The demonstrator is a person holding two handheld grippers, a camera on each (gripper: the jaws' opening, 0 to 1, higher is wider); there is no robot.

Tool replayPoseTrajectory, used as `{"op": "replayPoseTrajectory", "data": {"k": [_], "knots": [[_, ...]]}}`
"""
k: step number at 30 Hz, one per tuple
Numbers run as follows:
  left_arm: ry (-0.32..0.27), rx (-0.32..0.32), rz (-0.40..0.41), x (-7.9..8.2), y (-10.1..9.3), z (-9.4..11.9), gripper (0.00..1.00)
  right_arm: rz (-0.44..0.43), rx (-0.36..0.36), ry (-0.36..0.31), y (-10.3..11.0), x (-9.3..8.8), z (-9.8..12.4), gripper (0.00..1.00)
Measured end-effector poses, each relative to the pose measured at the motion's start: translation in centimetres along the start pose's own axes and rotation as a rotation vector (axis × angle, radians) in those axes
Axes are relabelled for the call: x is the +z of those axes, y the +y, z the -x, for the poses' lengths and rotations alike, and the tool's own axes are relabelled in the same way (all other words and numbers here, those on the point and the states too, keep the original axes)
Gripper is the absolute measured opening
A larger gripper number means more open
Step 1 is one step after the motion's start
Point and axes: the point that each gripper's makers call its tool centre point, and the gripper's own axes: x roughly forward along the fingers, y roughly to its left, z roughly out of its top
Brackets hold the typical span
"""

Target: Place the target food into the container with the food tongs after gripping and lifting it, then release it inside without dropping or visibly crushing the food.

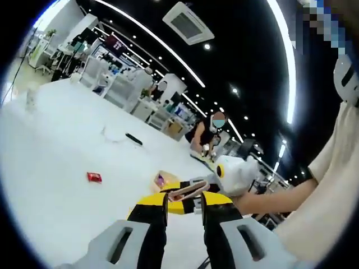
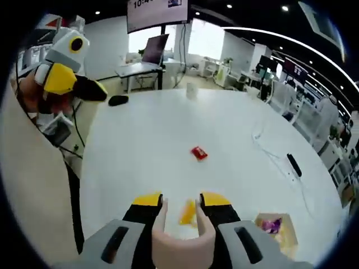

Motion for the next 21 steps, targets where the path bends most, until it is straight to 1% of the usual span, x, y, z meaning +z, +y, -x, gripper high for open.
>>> {"op": "replayPoseTrajectory", "data": {"k": [2,4,6,8,12,18,21], "knots": [[0.010,0.010,0.002,-0.4,0.3,0.2,0.22,0.081,0.011,0.033,-0.4,-0.7,0.0,0.26],[0.009,0.016,0.009,-0.5,0.4,0.2,0.22,0.123,0.034,0.054,-0.6,-1.2,-0.1,0.25],[0.006,0.017,0.010,-0.4,0.4,0.2,0.22,0.148,0.056,0.068,-0.7,-1.4,-0.1,0.25],[0.000,0.018,0.015,-0.4,0.4,0.1,0.22,0.211,0.070,0.078,-0.9,-1.3,-0.2,0.25],[-0.004,0.029,0.019,-0.7,0.5,0.2,0.23,0.317,0.114,0.121,-0.5,-1.8,-1.0,0.25],[-0.004,0.055,0.029,-1.3,1.1,0.6,0.25,0.399,0.157,0.149,-0.4,-2.4,-1.6,0.26],[-0.008,0.072,0.034,-1.4,1.3,0.8,0.27,0.426,0.178,0.165,-0.6,-2.8,-1.8,0.26]]}}
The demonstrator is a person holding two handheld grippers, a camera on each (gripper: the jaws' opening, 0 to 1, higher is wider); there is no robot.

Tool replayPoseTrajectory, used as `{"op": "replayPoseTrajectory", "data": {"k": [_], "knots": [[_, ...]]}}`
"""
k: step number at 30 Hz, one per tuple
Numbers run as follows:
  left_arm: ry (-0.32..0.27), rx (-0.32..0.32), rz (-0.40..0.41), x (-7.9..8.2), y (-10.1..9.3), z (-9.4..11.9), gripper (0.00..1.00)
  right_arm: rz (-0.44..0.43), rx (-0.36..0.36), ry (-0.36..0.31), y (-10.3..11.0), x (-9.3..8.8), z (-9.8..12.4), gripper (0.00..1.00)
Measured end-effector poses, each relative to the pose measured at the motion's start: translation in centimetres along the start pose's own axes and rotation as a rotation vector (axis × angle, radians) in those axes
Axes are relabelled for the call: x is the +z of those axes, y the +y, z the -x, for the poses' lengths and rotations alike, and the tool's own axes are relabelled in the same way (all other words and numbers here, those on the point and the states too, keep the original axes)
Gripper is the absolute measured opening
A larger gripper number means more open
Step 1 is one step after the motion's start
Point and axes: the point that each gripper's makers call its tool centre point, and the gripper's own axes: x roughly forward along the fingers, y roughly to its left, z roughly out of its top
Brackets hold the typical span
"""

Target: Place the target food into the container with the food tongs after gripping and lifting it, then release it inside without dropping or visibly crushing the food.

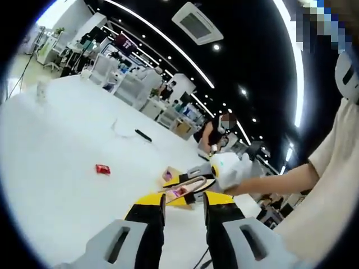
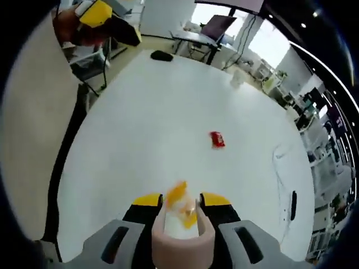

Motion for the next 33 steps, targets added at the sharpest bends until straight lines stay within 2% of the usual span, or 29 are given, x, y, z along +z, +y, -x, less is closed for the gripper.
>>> {"op": "replayPoseTrajectory", "data": {"k": [7,12,19,24,27,33], "knots": [[0.021,0.048,-0.029,-0.7,0.7,0.2,0.34,0.080,0.037,0.015,-0.5,0.0,-0.3,0.26],[0.058,0.068,-0.050,-1.9,0.7,0.7,0.36,0.183,0.105,0.036,0.1,-0.1,-1.0,0.26],[0.035,0.098,0.001,-2.8,1.0,1.8,0.36,0.326,0.147,0.066,0.3,-0.3,-1.8,0.25],[0.027,0.110,0.014,-2.8,1.3,2.1,0.36,0.365,0.173,0.068,0.5,-0.3,-2.2,0.25],[0.015,0.124,0.022,-2.4,1.7,2.4,0.36,0.443,0.205,0.088,0.7,-0.5,-2.6,0.25],[0.013,0.130,0.020,-2.0,2.0,2.6,0.35,0.425,0.238,0.102,0.6,-0.5,-2.9,0.25]]}}
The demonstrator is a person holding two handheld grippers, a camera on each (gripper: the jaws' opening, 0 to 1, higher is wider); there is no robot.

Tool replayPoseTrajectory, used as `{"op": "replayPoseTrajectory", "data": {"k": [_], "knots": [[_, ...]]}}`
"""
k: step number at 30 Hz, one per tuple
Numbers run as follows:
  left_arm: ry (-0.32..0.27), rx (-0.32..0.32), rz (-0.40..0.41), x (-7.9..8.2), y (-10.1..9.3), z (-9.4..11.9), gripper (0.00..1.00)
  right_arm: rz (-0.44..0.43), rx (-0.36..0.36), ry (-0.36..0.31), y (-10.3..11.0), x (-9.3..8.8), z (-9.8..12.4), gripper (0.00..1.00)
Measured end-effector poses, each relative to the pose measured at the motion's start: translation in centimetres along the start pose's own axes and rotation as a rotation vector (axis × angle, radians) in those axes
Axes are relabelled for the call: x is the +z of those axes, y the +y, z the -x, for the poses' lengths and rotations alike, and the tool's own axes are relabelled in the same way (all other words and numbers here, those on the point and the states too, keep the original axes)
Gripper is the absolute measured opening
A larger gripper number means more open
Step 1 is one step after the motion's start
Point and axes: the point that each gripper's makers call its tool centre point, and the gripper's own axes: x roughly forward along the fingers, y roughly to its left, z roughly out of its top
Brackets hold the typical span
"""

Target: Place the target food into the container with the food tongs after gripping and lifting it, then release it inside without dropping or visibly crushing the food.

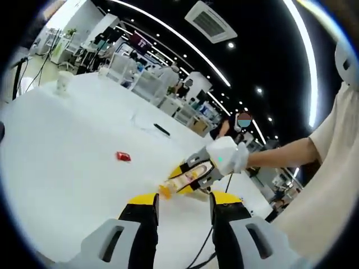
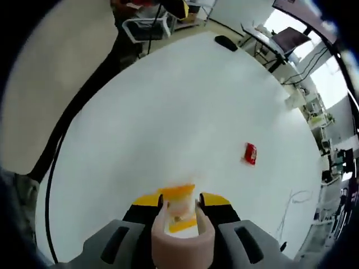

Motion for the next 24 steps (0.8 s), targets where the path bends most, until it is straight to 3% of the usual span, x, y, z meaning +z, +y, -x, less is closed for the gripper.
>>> {"op": "replayPoseTrajectory", "data": {"k": [5,9,13,21,24], "knots": [[0.011,-0.004,-0.001,-0.3,0.2,0.1,0.35,-0.066,0.037,-0.025,0.2,0.0,0.4,0.25],[0.012,-0.006,0.006,-0.4,0.4,0.1,0.35,-0.074,0.086,0.002,1.5,-0.8,-0.4,0.26],[0.008,-0.006,0.005,-0.1,0.6,0.2,0.35,-0.109,0.085,0.011,1.4,-1.1,-0.6,0.24],[0.004,-0.010,0.007,0.1,0.6,0.2,0.35,-0.383,0.000,0.021,0.0,-2.5,-0.3,0.22],[0.006,-0.018,0.004,0.1,0.5,0.1,0.35,-0.427,-0.018,0.008,0.1,-2.5,-0.1,0.21]]}}
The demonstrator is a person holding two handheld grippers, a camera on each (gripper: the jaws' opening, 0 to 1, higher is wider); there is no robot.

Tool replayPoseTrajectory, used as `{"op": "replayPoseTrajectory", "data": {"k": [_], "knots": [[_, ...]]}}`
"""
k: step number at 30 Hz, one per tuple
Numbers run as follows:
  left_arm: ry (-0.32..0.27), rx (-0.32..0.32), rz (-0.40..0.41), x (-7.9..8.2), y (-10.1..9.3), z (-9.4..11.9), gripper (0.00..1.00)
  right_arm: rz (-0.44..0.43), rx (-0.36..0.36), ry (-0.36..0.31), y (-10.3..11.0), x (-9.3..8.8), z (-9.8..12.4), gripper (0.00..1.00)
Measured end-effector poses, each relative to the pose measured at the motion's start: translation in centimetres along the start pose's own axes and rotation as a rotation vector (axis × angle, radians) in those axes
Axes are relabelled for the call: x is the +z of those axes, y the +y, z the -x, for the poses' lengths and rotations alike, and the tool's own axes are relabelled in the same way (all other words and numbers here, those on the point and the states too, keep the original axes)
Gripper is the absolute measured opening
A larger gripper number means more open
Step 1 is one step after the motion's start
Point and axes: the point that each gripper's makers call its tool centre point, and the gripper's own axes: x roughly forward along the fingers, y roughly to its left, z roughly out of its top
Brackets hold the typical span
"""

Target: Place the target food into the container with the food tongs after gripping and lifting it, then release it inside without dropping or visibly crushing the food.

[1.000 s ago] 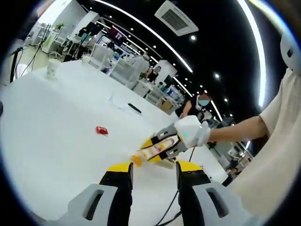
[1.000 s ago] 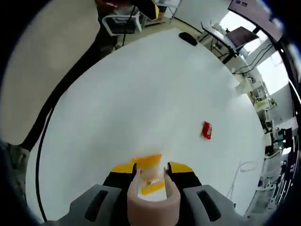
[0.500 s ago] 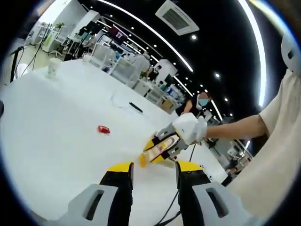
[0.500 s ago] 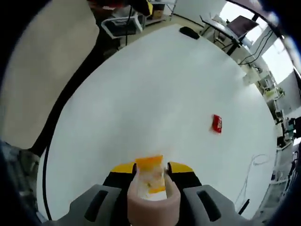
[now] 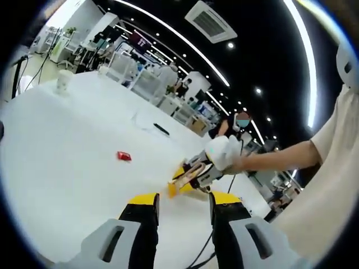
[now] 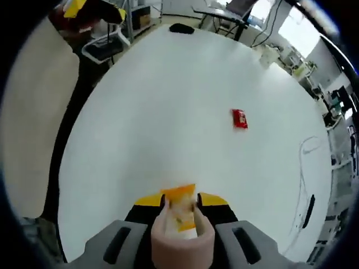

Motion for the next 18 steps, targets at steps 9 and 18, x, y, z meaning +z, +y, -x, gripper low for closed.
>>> {"op": "replayPoseTrajectory", "data": {"k": [9,18], "knots": [[0.011,-0.015,-0.022,0.2,-0.3,-0.4,0.36,-0.287,-0.077,-0.147,-0.5,1.0,1.8,0.21],[0.044,-0.063,-0.102,0.9,-1.7,-1.7,0.40,-0.604,-0.198,-0.306,-1.5,0.7,5.0,0.21]]}}
